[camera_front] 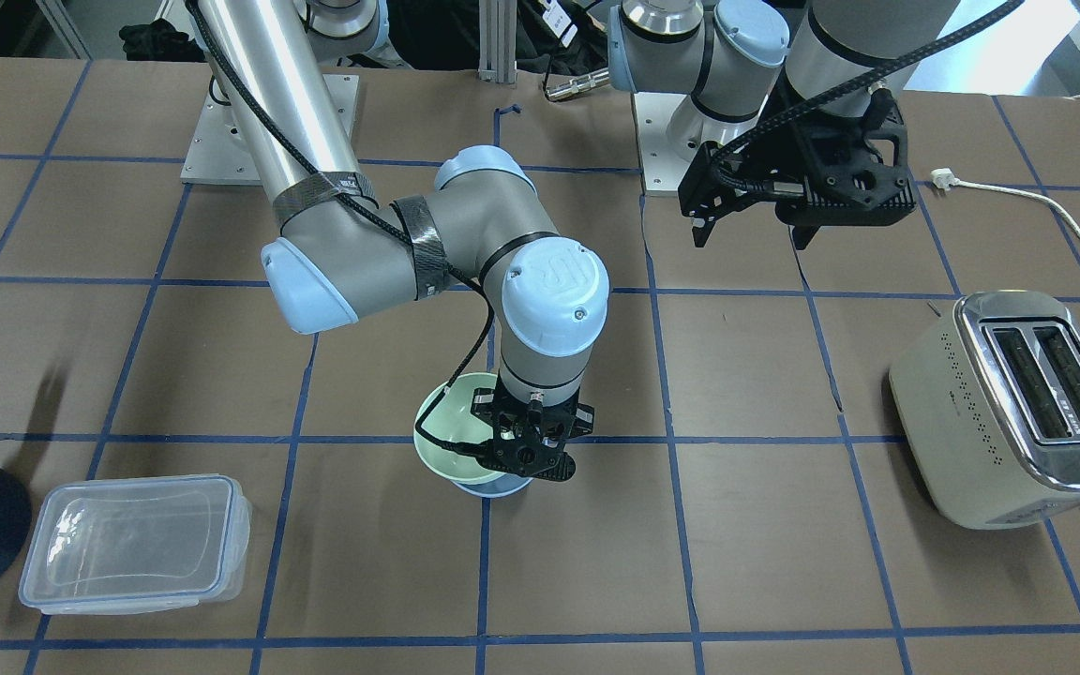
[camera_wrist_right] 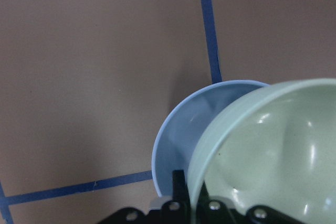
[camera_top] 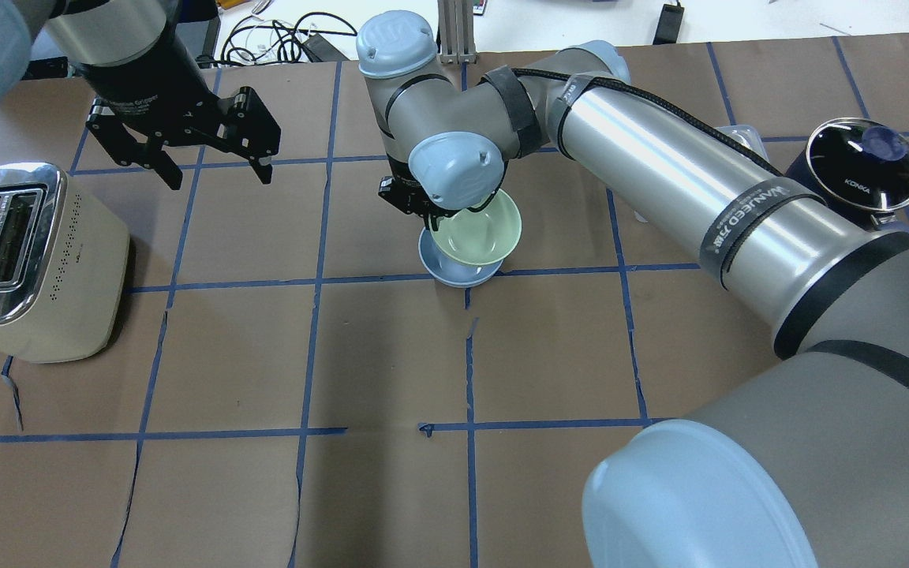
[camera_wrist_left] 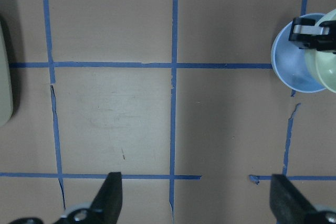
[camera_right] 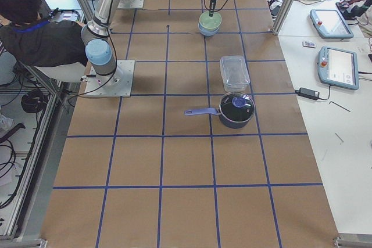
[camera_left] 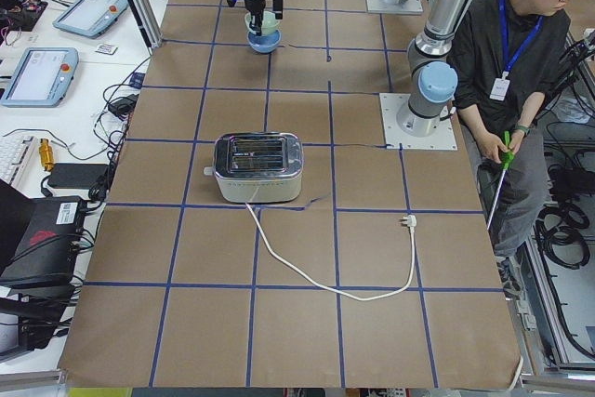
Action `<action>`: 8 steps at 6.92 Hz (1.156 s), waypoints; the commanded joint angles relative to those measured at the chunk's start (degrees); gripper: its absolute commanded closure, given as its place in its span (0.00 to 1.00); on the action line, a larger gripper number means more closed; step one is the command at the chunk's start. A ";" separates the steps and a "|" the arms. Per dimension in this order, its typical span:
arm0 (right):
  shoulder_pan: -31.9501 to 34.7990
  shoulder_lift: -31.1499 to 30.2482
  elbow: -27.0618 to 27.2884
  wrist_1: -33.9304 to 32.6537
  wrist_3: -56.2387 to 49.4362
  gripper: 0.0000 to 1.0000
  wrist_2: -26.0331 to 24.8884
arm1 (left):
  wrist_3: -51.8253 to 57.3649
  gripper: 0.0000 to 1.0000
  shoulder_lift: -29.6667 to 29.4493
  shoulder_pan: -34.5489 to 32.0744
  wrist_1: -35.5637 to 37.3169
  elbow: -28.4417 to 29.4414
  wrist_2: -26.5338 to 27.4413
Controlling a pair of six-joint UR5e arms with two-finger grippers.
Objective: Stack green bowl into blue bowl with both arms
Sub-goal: 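Carry the green bowl with the right gripper over the blue bowl, then lower the green bowl into the blue bowl and open the right gripper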
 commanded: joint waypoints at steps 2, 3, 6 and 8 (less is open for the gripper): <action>0.02 0.35 -0.12 -0.99 0.10 0.20 -0.02 | -0.04 0.00 0.03 -0.25 -0.01 0.05 -0.12; 0.02 0.26 -0.29 -1.08 0.19 0.13 -0.01 | -0.04 0.00 0.03 -0.17 -0.01 -0.04 -0.12; -3.22 -0.26 -4.42 -0.29 -5.92 0.00 -0.54 | -0.04 0.00 0.03 -0.08 -0.01 -0.04 -0.03; -10.23 -4.98 -3.90 4.68 -10.77 0.00 -0.10 | -0.13 0.00 0.03 -0.17 -0.01 0.13 0.14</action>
